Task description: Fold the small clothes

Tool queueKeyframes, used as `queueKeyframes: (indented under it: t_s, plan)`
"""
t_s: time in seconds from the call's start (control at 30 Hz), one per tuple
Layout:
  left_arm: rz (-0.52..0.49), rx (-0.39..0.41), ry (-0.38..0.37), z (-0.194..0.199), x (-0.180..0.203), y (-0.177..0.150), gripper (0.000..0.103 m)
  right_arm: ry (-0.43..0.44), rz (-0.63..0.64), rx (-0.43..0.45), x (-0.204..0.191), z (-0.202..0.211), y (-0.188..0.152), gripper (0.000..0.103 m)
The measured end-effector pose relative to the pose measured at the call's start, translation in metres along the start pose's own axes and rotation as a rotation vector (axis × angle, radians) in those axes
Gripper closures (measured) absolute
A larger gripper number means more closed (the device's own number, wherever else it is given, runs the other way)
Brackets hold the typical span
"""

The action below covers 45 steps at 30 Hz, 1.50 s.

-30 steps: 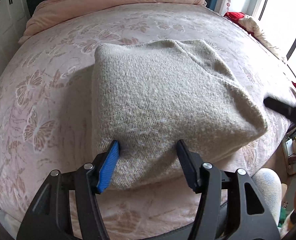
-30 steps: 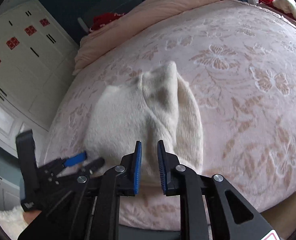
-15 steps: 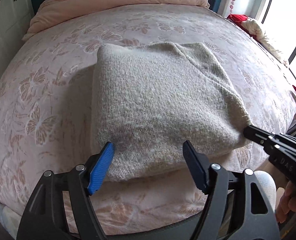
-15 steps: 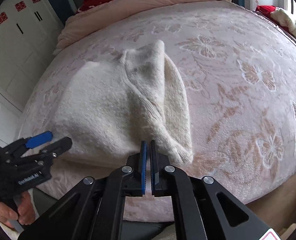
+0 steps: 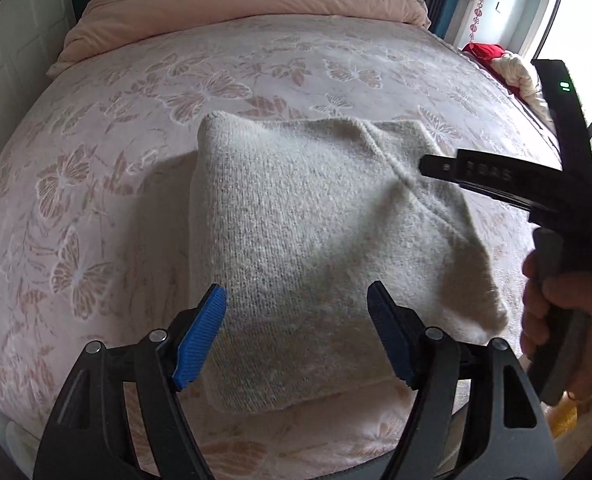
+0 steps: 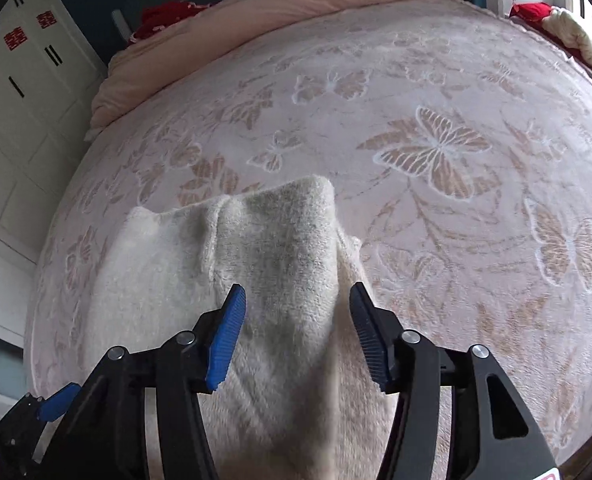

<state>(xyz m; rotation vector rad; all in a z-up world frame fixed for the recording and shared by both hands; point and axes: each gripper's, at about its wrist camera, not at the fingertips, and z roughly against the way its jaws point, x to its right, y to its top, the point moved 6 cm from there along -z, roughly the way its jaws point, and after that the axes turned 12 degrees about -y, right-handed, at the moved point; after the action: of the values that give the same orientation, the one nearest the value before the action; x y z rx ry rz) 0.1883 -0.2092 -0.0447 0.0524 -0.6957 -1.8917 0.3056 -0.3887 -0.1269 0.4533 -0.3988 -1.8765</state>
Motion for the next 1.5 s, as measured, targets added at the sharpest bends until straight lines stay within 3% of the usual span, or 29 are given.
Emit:
queueKeyframes:
  t_s: [0.03, 0.17, 0.2, 0.27, 0.3, 0.33, 0.4, 0.43, 0.47, 0.53, 0.63, 0.7, 0.77, 0.83, 0.9, 0.93, 0.97, 1.07, 1.13, 1.23, 1.4, 1.5]
  plan:
    - [-0.001, -0.004, 0.004, -0.003, -0.002, -0.001, 0.032, 0.014, 0.014, -0.008, -0.005, -0.003, 0.001, 0.094]
    - [-0.039, 0.000, 0.020, -0.009, -0.006, -0.002, 0.026, 0.046, -0.030, 0.117, -0.004, 0.027, 0.014, 0.094]
    - [-0.041, -0.002, 0.023, -0.010, -0.008, -0.003, 0.023, 0.044, -0.053, 0.108, 0.002, 0.019, 0.014, 0.094]
    - [-0.029, -0.006, 0.021, -0.015, -0.011, -0.004, 0.020, -0.009, -0.037, -0.016, 0.009, -0.024, 0.001, 0.093]
    - [-0.023, -0.010, 0.014, -0.017, -0.012, -0.005, 0.019, -0.008, -0.023, -0.021, 0.008, -0.033, -0.005, 0.093]
    - [-0.023, -0.011, 0.012, -0.017, -0.012, -0.005, 0.019, -0.007, -0.022, 0.004, 0.008, -0.026, -0.004, 0.091]
    - [-0.023, 0.006, -0.013, -0.010, -0.013, -0.003, 0.019, -0.004, -0.047, 0.021, 0.009, -0.004, -0.001, 0.073]
    - [-0.004, 0.016, -0.040, -0.006, -0.016, -0.001, 0.019, -0.010, -0.067, 0.039, 0.013, 0.009, -0.004, 0.047]
    - [0.041, 0.030, -0.077, -0.002, -0.024, 0.001, 0.018, -0.015, -0.079, 0.062, 0.016, 0.020, -0.008, 0.028]
    - [0.168, 0.054, -0.125, 0.003, -0.050, 0.001, 0.009, -0.024, -0.084, 0.083, 0.024, 0.037, -0.027, 0.021]
    - [0.306, -0.001, -0.132, -0.013, -0.083, -0.008, 0.009, 0.011, -0.117, -0.031, 0.033, 0.022, -0.069, 0.021]
    - [0.406, -0.042, -0.252, -0.029, -0.092, -0.016, 0.008, 0.108, -0.202, -0.091, 0.036, 0.006, -0.087, 0.020]
    - [0.508, -0.060, -0.349, -0.042, -0.095, -0.022, 0.007, 0.200, -0.314, -0.097, 0.039, 0.000, -0.092, 0.015]
    - [0.546, -0.060, -0.388, -0.049, -0.095, -0.023, 0.005, 0.227, -0.335, -0.102, 0.035, -0.004, -0.088, 0.015]
    - [0.565, -0.077, -0.418, -0.051, -0.092, -0.021, 0.005, 0.256, -0.330, -0.126, 0.025, -0.009, -0.082, 0.017]
    - [0.579, -0.099, -0.450, -0.053, -0.089, -0.020, 0.016, 0.274, -0.331, -0.141, 0.020, -0.011, -0.080, 0.028]
    - [0.598, -0.134, -0.501, -0.055, -0.082, -0.018, 0.021, 0.303, -0.333, -0.160, 0.014, -0.013, -0.078, 0.045]
    - [0.554, -0.147, -0.465, -0.045, -0.072, -0.012, 0.044, 0.307, -0.346, -0.171, 0.011, -0.004, -0.071, 0.063]
    - [0.522, -0.135, -0.469, -0.027, -0.064, -0.009, 0.054, 0.315, -0.334, -0.143, 0.008, 0.021, -0.069, 0.066]
    - [0.491, -0.153, -0.497, 0.005, -0.053, -0.018, 0.055, 0.305, -0.279, -0.125, 0.002, 0.065, -0.084, 0.066]
    - [0.457, -0.220, -0.573, 0.055, -0.047, -0.074, 0.055, 0.300, -0.214, -0.139, -0.014, 0.130, -0.138, 0.066]
    - [0.453, -0.203, -0.588, 0.082, -0.045, -0.097, 0.056, 0.317, -0.167, -0.115, -0.030, 0.163, -0.160, 0.067]
